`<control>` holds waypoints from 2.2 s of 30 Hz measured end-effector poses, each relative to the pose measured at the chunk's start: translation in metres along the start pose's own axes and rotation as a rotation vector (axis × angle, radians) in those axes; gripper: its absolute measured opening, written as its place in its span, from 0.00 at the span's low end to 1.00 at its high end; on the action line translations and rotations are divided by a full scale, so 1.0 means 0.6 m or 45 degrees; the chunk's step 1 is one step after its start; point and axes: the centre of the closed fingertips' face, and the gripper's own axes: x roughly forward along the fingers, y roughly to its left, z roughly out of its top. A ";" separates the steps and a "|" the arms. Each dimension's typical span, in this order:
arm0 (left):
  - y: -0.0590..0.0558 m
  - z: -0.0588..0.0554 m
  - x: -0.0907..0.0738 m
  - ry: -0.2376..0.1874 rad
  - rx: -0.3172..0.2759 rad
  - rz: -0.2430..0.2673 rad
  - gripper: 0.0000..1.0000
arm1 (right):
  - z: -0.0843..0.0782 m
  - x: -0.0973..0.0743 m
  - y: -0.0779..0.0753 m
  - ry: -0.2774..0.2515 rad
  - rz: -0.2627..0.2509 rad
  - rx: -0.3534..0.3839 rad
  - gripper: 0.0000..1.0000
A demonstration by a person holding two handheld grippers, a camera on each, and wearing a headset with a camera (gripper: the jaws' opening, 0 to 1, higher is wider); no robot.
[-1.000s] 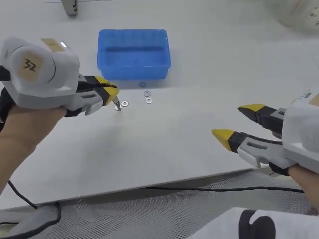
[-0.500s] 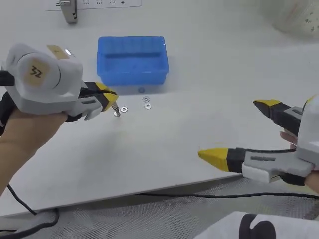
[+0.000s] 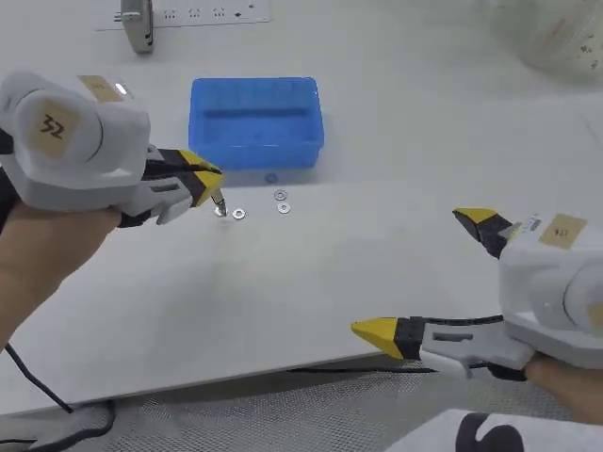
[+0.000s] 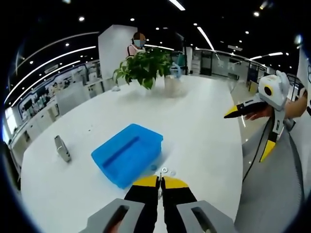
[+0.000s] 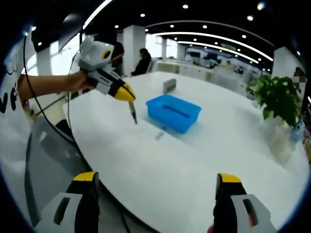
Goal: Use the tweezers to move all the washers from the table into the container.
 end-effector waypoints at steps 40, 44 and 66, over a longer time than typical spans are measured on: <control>0.136 0.069 0.059 -0.017 0.081 0.023 0.00 | -0.022 0.004 -0.011 0.077 -0.067 -0.041 0.93; 0.131 0.058 0.070 -0.003 0.061 0.027 0.00 | -0.020 0.002 -0.013 0.074 -0.080 -0.040 0.93; 0.118 0.014 0.089 0.055 0.015 0.037 0.00 | -0.022 0.002 -0.020 0.087 -0.101 -0.055 0.92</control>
